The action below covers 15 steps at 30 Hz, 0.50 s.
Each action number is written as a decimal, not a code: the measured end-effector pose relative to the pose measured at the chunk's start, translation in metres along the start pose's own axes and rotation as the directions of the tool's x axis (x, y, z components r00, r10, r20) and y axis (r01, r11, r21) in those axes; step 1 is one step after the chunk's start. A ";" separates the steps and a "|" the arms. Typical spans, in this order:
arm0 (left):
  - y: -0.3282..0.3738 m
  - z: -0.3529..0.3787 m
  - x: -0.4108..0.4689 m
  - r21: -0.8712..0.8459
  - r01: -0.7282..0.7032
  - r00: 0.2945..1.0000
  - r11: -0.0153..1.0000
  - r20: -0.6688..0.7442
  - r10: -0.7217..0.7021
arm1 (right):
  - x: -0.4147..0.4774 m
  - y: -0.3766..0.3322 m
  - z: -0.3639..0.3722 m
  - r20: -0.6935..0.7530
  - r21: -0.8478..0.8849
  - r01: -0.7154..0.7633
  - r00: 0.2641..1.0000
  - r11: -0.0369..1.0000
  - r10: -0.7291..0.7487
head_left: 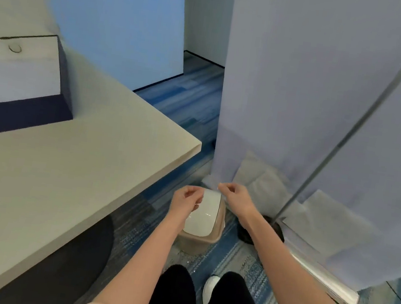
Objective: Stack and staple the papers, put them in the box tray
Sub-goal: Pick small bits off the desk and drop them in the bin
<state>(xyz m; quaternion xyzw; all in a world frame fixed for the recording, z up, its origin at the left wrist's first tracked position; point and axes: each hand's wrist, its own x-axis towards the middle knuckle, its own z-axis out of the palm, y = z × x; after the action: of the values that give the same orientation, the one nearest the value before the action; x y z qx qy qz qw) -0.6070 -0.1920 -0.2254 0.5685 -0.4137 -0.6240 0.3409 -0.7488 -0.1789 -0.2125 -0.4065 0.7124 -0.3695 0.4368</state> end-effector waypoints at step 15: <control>-0.124 -0.005 0.162 0.512 0.070 0.996 0.856 -0.088 -0.028 | 0.130 0.135 0.087 0.127 -0.386 -0.083 0.982 0.919 0.142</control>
<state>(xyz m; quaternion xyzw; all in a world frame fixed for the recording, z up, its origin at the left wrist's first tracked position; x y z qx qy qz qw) -0.6159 -0.2852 -0.4068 0.6731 -0.5371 -0.4768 0.1764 -0.7408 -0.2576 -0.4035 -0.4685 0.7570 -0.1671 0.4237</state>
